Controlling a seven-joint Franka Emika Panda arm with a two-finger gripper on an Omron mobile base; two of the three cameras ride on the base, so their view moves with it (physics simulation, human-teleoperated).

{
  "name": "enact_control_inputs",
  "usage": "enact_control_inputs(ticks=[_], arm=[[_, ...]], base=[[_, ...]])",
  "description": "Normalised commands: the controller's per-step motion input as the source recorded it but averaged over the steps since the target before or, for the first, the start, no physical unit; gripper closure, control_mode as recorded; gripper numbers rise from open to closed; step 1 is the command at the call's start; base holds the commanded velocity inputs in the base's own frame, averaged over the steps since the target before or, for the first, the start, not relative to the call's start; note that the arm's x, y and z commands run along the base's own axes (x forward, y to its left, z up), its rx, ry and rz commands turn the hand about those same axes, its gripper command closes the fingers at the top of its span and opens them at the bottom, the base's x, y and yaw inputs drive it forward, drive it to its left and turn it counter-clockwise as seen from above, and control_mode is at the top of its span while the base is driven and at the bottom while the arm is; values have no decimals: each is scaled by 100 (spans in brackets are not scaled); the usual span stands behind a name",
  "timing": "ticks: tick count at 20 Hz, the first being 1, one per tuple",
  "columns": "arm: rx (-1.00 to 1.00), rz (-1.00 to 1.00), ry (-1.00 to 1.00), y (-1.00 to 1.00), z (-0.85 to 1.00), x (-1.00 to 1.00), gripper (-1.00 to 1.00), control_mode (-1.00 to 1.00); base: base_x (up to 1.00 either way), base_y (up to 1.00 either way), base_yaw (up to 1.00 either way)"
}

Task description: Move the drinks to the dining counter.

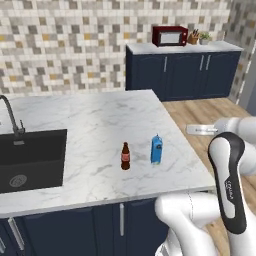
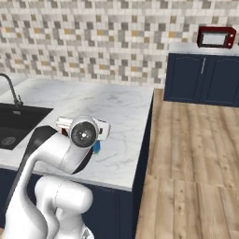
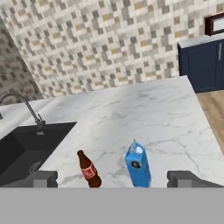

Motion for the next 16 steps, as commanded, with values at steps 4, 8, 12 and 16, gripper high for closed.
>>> enact_control_inputs(ticks=[4,8,12,16], arm=[[0,0,0,0,0,0,-100,100],[0,0,0,0,0,0,-100,100],[0,0,0,0,0,0,-100,100],[0,0,0,0,0,0,-100,100]], base=[[-75,0,40],[-81,-3,59],[-58,-9,68],[-31,-3,73]])
